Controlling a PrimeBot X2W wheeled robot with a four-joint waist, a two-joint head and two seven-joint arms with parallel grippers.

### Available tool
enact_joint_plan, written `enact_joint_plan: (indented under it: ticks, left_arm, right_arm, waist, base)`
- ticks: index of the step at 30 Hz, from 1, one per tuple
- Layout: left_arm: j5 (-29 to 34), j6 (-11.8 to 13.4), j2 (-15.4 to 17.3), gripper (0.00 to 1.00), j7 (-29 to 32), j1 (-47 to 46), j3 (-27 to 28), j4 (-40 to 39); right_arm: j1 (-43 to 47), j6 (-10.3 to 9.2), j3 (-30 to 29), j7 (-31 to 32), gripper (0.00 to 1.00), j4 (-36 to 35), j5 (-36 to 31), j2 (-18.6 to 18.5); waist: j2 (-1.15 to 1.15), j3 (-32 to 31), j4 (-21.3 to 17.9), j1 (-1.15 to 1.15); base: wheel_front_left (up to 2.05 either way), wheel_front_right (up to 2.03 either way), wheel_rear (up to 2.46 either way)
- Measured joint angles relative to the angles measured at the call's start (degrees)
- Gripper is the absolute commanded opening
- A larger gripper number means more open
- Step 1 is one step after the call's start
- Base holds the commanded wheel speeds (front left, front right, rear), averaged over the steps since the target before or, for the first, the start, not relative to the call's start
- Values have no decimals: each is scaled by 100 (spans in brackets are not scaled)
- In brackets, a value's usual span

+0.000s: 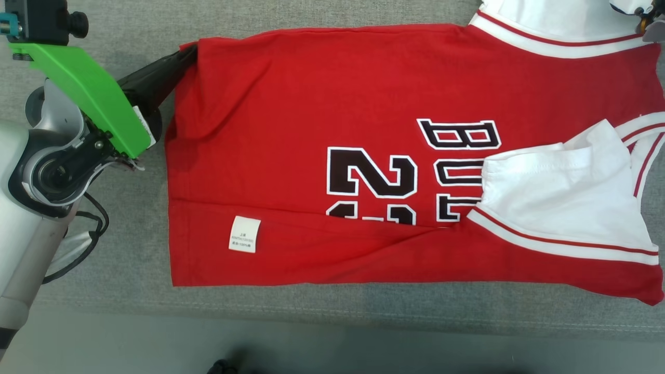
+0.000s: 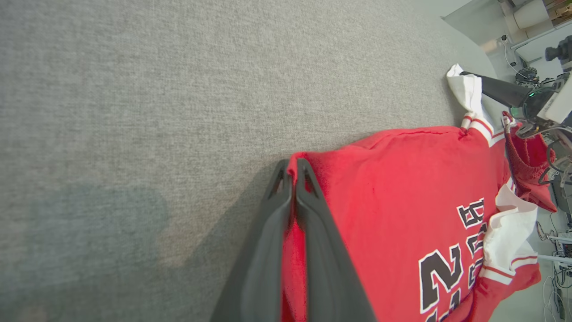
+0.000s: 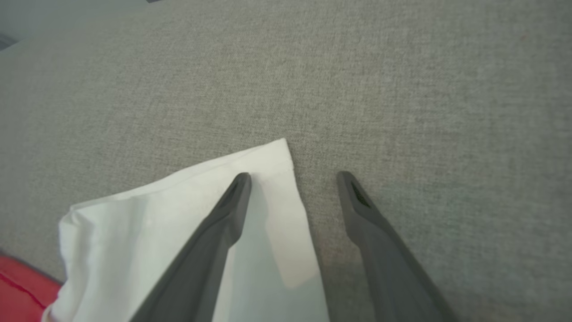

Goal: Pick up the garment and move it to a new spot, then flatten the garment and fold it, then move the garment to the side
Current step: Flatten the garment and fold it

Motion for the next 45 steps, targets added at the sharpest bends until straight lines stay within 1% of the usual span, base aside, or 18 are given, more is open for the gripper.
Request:
enact_joint_plan:
  ticks: [1,3,5,6,12,15,18,19,20,21,23,32,39,43,44,45]
  left_arm:
    - [0,0,4,0,-1,0,4,0]
    - [0,0,4,0,-1,0,3,-1]
    - [-1,0,2,0,-9,0,-1,-10]
    - [-1,0,-1,0,-9,0,-5,-14]
    - [-1,0,-57,0,-33,1,-41,-63]
    - [-1,0,-66,0,-33,1,-69,-99]
    - [-1,0,-67,0,-34,1,-88,-120]
    - [-1,0,-67,0,-35,1,-91,-125]
    - [-1,0,-67,0,-48,1,-98,-130]
    - [-1,0,-67,0,-52,1,-101,-133]
    - [-5,0,-66,0,-58,1,-109,-142]
    - [-43,-1,-46,0,-104,1,-108,-148]
    - [-48,-1,23,0,-177,2,-71,-153]
    - [-53,-1,160,0,-278,13,45,-155]
    - [-54,-1,183,0,-288,19,55,-149]
    - [-54,-1,183,0,-314,23,55,-149]
  right_arm:
    - [-18,-3,10,31,100,13,0,2]
    - [-48,-45,25,78,95,29,0,11]
    - [-55,-44,25,77,89,45,0,10]
    - [-57,-44,23,76,88,55,-4,9]
    - [-62,-54,19,16,92,78,-64,60]
    - [-74,-53,18,-41,91,89,-97,66]
    - [-79,-53,19,-86,80,108,-144,100]
    - [-80,-53,22,-88,71,112,-151,107]
    - [-82,-53,26,-91,53,118,-152,110]
    - [-83,-53,42,-91,44,121,-158,114]
    - [-88,-48,74,-91,0,122,-171,136]
    - [-94,-32,88,-236,0,123,-210,185]
    - [-62,64,-35,-532,0,104,-168,233]
    - [-37,222,-116,-724,0,-24,-86,300]
    - [-8,319,-153,-832,0,-105,-40,318]
    - [28,355,-182,-877,0,-141,-15,314]
  waist:
    - [0,-7,12,0]
    - [0,-15,30,0]
    - [0,-17,47,0]
    - [0,-18,56,0]
    - [0,-25,106,0]
    - [0,-22,127,0]
    - [0,-24,143,0]
    - [0,-23,147,0]
    - [0,-23,150,0]
    - [0,-23,153,0]
    - [0,-24,156,0]
    - [0,-6,128,0]
    - [0,4,58,0]
    - [0,7,-22,0]
    - [0,0,-75,0]
    - [0,-8,-100,0]
  base:
    - [0,0,0]
    - [0,0,0]
    - [0,0,0]
    - [0,0,0]
    - [0,0,0]
    - [0,0,0]
    - [0,0,0]
    - [0,0,0]
    - [0,0,0]
    - [0,0,0]
    - [0,0,0]
    - [0,0,0]
    - [0,0,0]
    - [0,0,0]
    - [0,0,0]
    - [0,0,0]
